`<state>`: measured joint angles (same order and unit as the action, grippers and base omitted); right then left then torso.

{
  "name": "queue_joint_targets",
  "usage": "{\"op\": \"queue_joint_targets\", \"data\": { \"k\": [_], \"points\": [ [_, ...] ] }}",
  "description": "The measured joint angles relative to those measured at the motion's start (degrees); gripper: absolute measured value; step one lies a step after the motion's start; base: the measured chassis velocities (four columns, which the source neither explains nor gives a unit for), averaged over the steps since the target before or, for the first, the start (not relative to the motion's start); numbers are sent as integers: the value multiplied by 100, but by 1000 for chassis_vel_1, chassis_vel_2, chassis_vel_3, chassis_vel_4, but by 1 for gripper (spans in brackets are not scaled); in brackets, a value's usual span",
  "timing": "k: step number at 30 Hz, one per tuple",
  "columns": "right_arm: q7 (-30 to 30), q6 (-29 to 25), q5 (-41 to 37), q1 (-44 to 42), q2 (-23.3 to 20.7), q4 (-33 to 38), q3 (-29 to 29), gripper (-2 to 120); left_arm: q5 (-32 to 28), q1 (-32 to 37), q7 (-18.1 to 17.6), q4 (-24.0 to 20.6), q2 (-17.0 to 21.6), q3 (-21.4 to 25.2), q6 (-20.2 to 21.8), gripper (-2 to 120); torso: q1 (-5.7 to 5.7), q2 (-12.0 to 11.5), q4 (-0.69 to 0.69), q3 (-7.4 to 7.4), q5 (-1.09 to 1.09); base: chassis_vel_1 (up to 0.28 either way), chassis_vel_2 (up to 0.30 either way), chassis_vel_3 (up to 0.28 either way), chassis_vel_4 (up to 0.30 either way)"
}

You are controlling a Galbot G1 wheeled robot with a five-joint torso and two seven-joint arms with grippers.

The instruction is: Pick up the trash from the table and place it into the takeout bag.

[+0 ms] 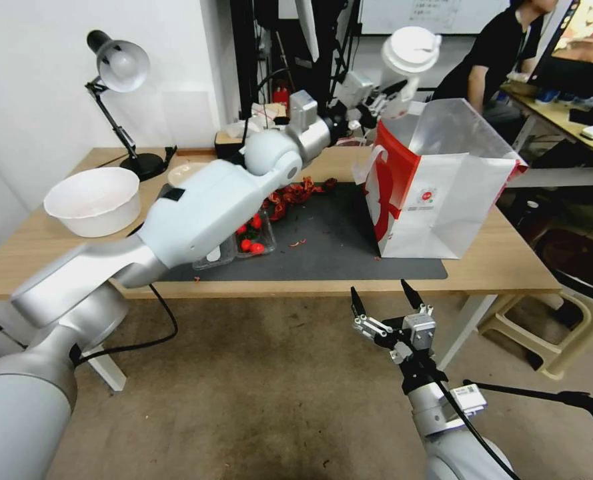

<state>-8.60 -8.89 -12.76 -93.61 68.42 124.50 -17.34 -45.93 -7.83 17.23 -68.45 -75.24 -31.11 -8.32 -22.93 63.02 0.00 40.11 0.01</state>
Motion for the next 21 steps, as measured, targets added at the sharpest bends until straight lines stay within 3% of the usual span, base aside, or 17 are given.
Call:
{"op": "queue_joint_targets", "data": {
  "k": [9, 16, 17, 19, 21],
  "points": [
    [9, -6, 4, -16, -24, -17, 10, 100, 592, -125, 337, 88, -153, -181, 23, 0, 1, 0, 0, 0, 0, 0, 0, 0, 0],
    [9, -21, -2, -33, -45, 2, -9, 100, 742, -191, 403, 153, -248, -305, 103, 23, 1, 0, -1, 0, -1, 0, 0, 0, 0],
    [8, -23, -3, -34, -47, 10, -9, 100, 746, -216, 399, 189, -259, -347, 104, 31, 1, 0, 0, 0, 0, 0, 0, 0, 0],
    [9, -23, -4, -33, -48, 11, -9, 100, 746, -222, 397, 198, -259, -358, 104, 31, 1, 0, -1, 0, -1, 0, 0, 0, 0],
    [9, -24, -7, -29, -51, 14, -5, 100, 746, -246, 384, 229, -255, -408, 107, 44, 1, 0, 1, 0, -1, 0, 0, 0, 0]
  ]
}}
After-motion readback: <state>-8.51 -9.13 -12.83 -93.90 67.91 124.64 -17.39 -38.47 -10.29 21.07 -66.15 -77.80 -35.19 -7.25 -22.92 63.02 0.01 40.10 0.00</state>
